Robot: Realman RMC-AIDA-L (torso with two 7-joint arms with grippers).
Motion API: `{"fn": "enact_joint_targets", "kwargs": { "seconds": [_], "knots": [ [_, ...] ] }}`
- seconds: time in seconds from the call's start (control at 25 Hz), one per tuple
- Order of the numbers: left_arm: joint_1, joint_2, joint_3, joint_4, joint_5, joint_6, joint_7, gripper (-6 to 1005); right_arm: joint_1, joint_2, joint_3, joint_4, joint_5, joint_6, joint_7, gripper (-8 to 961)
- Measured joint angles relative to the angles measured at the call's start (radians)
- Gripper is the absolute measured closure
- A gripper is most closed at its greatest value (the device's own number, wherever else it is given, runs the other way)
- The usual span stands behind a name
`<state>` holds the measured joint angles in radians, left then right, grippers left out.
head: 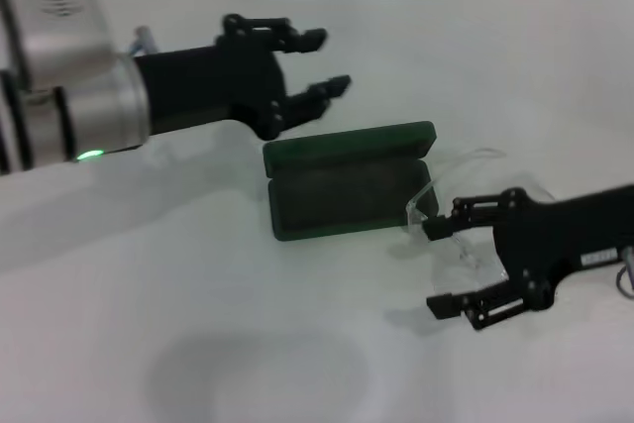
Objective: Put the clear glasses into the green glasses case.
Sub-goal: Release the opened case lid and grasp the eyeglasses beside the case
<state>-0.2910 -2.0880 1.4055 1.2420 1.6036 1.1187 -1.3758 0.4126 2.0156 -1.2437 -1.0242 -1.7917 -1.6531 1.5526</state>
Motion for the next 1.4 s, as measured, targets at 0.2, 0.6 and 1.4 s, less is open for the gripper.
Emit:
{"fn": "enact_joint_targets", "kwargs": {
  "seconds": [0.2,0.6,1.4],
  "knots": [
    [0.054,0.001,-0.042,-0.024,-0.037,0.018,0.011,508,0.058,0.000,-0.044,-0.247,-0.222,0.004,0.448,110],
    [0.044,0.002,-0.059,-0.078,-0.038,0.026,0.022,509,0.213,0.001,-0.230,-0.326,-0.550,0.030,0.820,113],
    [-0.027,0.003,-0.059,-0.144,-0.027,0.020,0.023,509,0.265,0.009,-0.456,-0.190,-0.610,0.215,0.874,205]
  ]
}}
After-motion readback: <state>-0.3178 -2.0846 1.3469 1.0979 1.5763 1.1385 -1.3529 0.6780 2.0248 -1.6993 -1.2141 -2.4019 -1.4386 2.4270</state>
